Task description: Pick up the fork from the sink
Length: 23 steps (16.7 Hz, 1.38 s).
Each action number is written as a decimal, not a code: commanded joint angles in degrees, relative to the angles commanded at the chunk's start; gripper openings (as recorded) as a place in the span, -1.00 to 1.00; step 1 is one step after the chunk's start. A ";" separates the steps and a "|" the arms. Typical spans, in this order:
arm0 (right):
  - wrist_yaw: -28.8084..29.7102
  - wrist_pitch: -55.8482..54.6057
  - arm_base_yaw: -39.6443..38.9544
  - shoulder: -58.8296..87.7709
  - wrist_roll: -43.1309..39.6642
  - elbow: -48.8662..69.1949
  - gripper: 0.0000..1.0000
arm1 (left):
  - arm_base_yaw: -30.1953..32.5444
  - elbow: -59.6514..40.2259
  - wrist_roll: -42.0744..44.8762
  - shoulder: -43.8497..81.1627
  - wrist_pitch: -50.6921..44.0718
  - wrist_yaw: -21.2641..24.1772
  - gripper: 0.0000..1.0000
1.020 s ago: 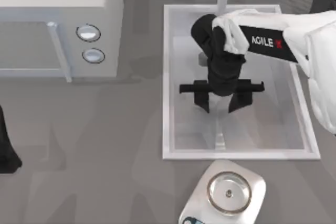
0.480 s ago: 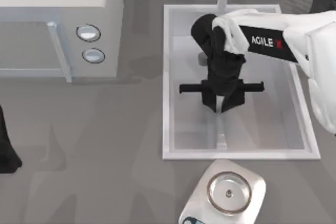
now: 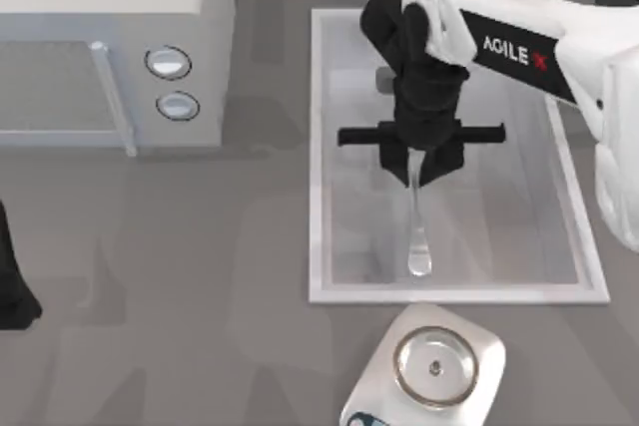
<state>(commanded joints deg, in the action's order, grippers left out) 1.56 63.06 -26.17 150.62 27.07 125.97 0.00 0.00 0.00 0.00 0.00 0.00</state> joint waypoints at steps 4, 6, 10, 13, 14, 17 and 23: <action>-0.04 13.76 0.06 -2.61 -0.08 9.77 -1.00 | 0.00 0.00 0.00 0.00 0.00 0.00 1.00; -0.05 17.72 0.12 -3.85 -0.15 13.25 -1.00 | 0.00 0.00 0.00 0.00 0.00 0.00 1.00; -0.06 19.25 0.17 -4.51 -0.21 14.62 -1.00 | 0.00 0.00 0.00 0.00 0.00 0.00 1.00; -0.11 19.02 0.51 -5.17 -0.56 13.83 -1.00 | 0.00 0.00 0.00 0.00 0.00 0.00 1.00; -0.14 18.89 1.18 -6.40 -1.24 12.62 -1.00 | 0.00 0.00 0.00 0.00 0.00 0.00 1.00; -0.32 18.23 4.87 -13.46 -4.97 5.30 -1.00 | 0.00 0.00 0.00 0.00 0.00 0.00 1.00; -0.90 16.33 16.61 -37.44 -16.84 -23.17 -1.00 | 0.00 0.00 0.00 0.00 0.00 0.00 1.00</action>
<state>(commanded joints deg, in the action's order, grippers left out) 0.66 79.40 -9.56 113.17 10.24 102.80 0.00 0.00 0.00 0.00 0.00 0.00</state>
